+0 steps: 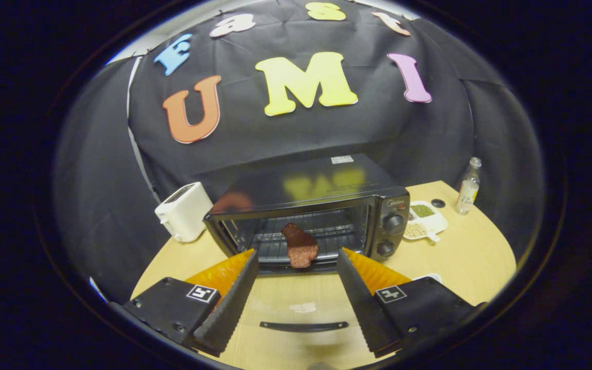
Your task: Open the toaster oven, put the food inside, and close the toaster oven door.
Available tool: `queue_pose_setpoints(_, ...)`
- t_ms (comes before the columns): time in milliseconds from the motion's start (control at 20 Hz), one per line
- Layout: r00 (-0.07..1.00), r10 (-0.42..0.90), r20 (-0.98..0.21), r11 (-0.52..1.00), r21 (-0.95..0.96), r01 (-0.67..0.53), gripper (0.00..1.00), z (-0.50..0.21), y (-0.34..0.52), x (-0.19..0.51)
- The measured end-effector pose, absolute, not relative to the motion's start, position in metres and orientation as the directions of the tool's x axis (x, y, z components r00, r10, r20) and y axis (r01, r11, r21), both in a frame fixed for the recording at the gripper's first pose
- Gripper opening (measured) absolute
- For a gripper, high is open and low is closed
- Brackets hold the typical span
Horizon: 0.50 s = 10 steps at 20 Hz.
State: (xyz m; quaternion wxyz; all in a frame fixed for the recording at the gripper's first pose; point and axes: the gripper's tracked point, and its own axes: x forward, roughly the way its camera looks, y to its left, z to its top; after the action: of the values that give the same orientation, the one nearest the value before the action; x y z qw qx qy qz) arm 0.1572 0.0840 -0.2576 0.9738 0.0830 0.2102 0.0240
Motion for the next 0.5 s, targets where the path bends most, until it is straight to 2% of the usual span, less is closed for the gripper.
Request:
queue_pose_setpoints(200, 0.905, 0.062, -0.422, 0.995, 0.093, -0.025, 0.97, -0.259, 0.074, 0.110)
queue_pose_setpoints(500, 0.872, 0.043, -0.487, 0.999, 0.025, -0.035, 0.97, -0.303, 0.070, 0.055)
